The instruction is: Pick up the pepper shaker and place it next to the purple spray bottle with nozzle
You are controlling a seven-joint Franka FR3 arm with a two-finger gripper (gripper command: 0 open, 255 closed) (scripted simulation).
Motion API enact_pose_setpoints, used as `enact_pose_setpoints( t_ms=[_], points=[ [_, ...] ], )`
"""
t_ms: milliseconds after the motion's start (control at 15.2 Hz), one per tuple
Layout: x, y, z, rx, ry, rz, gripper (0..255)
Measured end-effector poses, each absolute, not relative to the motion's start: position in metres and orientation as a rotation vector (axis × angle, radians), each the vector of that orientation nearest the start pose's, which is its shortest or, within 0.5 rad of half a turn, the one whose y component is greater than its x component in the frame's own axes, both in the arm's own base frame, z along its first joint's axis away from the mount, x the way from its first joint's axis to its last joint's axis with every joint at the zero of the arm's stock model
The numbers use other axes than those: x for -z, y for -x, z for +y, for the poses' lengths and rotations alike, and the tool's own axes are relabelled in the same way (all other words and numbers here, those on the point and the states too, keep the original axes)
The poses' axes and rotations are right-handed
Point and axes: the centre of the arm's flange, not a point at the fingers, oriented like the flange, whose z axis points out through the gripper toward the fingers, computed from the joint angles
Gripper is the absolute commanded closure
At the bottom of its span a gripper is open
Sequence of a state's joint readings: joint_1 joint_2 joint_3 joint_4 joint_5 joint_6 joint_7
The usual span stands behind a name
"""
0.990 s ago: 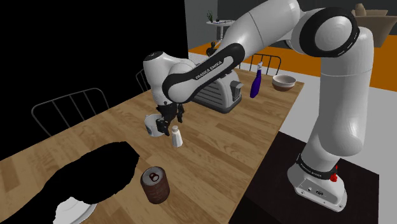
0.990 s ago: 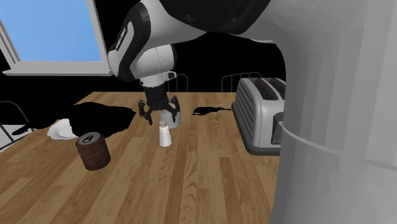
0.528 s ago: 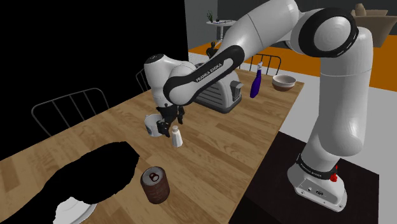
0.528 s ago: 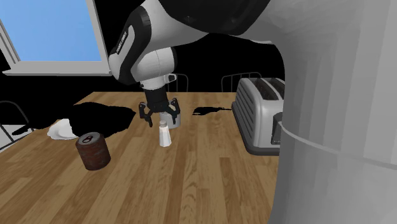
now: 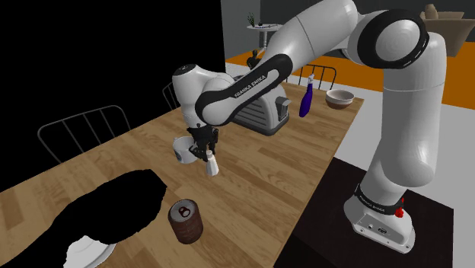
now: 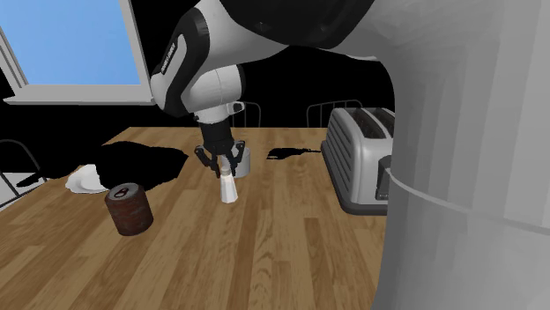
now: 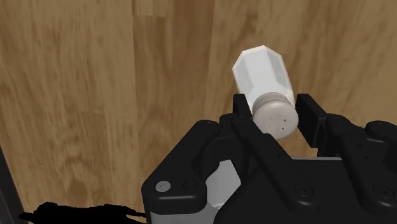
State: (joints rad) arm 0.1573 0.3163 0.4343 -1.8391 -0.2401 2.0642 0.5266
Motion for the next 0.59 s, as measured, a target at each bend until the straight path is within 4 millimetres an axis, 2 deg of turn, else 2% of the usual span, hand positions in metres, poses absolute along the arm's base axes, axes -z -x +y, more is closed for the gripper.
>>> enact_pose_setpoints(
  t_ms=[264,594],
  points=[
    [-0.368,-0.53,0.322,-0.013,3.224,-0.275,255],
    [-0.392,-0.529,0.322,-0.015,3.225,-0.275,255]
  ],
)
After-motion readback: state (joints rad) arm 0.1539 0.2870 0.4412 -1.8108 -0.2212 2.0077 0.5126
